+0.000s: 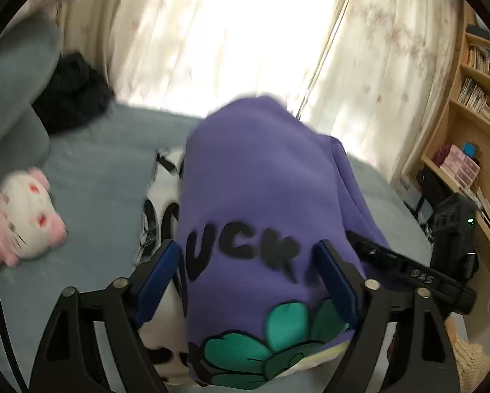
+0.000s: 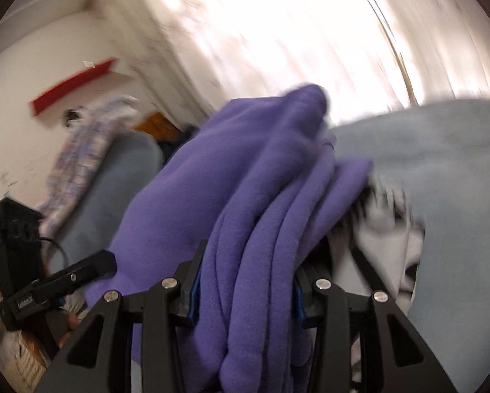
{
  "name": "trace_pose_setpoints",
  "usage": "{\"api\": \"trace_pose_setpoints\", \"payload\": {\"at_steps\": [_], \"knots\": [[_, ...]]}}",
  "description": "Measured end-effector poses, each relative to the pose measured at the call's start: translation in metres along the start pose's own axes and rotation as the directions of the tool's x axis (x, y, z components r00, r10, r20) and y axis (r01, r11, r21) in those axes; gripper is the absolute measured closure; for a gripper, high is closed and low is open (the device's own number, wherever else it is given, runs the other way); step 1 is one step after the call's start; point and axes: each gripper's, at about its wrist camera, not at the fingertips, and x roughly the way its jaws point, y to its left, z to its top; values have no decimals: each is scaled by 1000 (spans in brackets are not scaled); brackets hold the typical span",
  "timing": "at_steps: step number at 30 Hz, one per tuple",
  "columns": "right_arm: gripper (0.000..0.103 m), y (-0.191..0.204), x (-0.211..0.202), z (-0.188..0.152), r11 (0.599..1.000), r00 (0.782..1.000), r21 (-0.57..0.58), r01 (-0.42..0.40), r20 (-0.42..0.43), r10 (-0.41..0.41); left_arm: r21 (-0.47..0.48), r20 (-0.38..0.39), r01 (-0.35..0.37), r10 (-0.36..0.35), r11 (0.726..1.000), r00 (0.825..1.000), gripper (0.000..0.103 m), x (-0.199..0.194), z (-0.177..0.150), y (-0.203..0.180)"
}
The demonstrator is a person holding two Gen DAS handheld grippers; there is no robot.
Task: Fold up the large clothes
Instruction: 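Carry the folded hoodie with both grippers onto the clothes stack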
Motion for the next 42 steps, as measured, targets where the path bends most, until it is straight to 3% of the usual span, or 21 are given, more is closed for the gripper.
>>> {"api": "trace_pose_setpoints", "payload": {"at_steps": [2, 7, 10, 12, 15, 16, 17, 19, 21, 24, 25, 27, 28, 29, 35, 37, 42], "knots": [[58, -11, 5, -14, 1000, 1000, 18, -9, -3, 9, -38, 5, 18, -18, 999, 1000, 1, 9, -6, 7], [44, -22, 4, -16, 998, 999, 66, -4, -33, 7, -64, 28, 25, -24, 998, 999, 0, 16, -11, 10], [41, -20, -7, -4, 998, 998, 63, 4, -62, 0, -42, 22, -12, 13, 999, 1000, 1, 3, -8, 3], [41, -14, -25, 4, 999, 999, 27, 25, -34, -24, -14, 31, -62, 62, 998, 998, 3, -8, -1, -2], [41, -2, -60, 19, 999, 997, -14, 35, 75, -33, -7, 64, -104, 104, 995, 993, 26, -25, 11, -6], [41, 2, -65, 24, 999, 995, -25, 29, 97, -27, -14, 55, -98, 99, 995, 994, 46, -26, 15, -6], [42, 10, -68, 29, 999, 993, -36, 31, 115, -26, -20, 37, -93, 93, 995, 995, 63, -24, 19, -7], [70, 24, -63, 36, 998, 995, -55, 22, 101, -16, -19, 23, -100, 101, 995, 995, 69, -19, 22, -12], [77, 38, -46, 37, 998, 998, -59, 8, 58, -4, 1, 30, -107, 107, 994, 994, 71, -16, 23, -23], [79, 48, -17, 36, 999, 1000, -45, 15, 18, -14, 34, 43, -141, 139, 989, 989, 71, -11, 25, -33], [79, 46, -8, 35, 999, 999, -30, 35, 4, -35, 47, 44, -156, 154, 987, 987, 71, -8, 26, -35], [79, 29, 14, 32, 988, 987, -5, 157, -21, -157, 68, 32, -191, 189, 979, 981, 70, -1, 28, -36], [99, 20, 20, 31, 979, 979, 5, 204, -28, -204, 83, 21, -204, 203, 975, 979, 69, 3, 27, -37], [103, 8, 23, 30, 976, 976, 28, 214, -41, -213, 99, 11, -208, 208, 973, 978, 69, 7, 27, -37], [103, -10, -2, 31, 984, 985, 48, 172, -37, -170, 142, 31, -262, 260, 955, 965, 68, 14, 25, -48], [97, -6, -21, 25, 993, 993, 41, 112, -39, -110, 127, 28, -255, 254, 958, 967, 68, 14, 25, -43], [97, 16, -48, -9, 1000, 994, 5, -21, -111, 21, 122, 18, -252, 252, 960, 968, 68, 12, 23, -41]]}}
